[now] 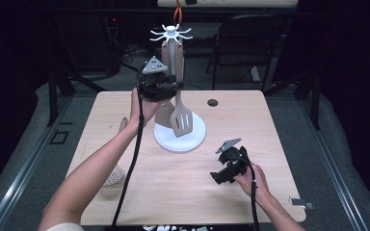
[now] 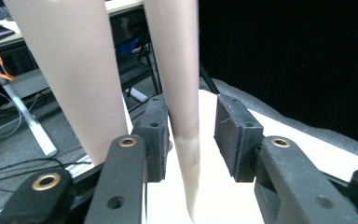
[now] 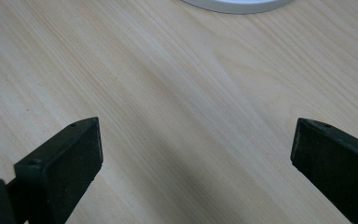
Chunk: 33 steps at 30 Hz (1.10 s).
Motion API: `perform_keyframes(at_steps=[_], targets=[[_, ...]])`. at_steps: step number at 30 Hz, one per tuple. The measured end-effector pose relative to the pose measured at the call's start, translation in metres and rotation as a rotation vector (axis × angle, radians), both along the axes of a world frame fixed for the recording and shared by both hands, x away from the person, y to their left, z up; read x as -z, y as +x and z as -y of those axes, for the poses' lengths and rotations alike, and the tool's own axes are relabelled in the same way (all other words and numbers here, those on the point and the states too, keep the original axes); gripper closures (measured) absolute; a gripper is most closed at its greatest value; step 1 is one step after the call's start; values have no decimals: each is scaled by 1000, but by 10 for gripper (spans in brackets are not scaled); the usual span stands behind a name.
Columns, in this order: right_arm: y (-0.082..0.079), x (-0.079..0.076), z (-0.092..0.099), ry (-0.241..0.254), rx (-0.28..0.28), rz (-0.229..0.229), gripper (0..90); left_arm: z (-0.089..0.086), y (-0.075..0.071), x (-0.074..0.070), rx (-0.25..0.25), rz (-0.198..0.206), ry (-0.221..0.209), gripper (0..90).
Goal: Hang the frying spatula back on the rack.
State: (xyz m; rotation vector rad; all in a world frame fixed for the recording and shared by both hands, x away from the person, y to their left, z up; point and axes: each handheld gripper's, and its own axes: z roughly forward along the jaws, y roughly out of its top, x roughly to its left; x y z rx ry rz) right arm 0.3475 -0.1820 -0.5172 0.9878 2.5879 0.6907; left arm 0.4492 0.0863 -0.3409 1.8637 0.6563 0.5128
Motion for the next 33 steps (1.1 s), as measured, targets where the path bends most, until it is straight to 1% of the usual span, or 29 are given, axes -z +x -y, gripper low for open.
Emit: perform_keyframes(at_steps=[4,5,7,12,16,18,19,20,22,24,25,28,29,33], targets=[[0,0,-1,-1,-4,-2,18,-4,-6,2,0,10,16,605],[0,1,-1,8,-3,-4,18,-5,-7,2,1,9,18,598],[0,1,-1,-2,-2,-1,18,-9,-9,3,4,4,11,589],[0,1,-1,-2,1,0,18,-18,-14,4,18,3,12,594],[0,2,-2,4,-2,-5,19,-22,-18,4,28,3,29,592],[0,2,-3,-4,-2,-9,19,-25,-19,4,32,0,25,595],[0,2,-3,-1,-1,-9,19,-27,-19,3,33,-3,21,598],[0,2,-3,8,-1,-9,19,-29,-19,2,37,-10,6,607],[0,2,-3,7,-1,-9,19,-34,-18,1,47,-29,-26,640],[0,2,-3,6,-2,-8,20,-38,-19,-2,37,-11,-32,704],[0,2,-3,-3,-1,-7,20,-40,-20,-5,29,-1,-32,746],[0,2,-3,1,-1,-7,20,-46,-20,-13,-6,25,-42,873],[0,2,-3,-12,-2,-3,21,-48,-19,-16,-19,37,-43,899],[1,3,-4,-13,-7,-4,21,-54,-13,-31,-67,66,-63,900]])
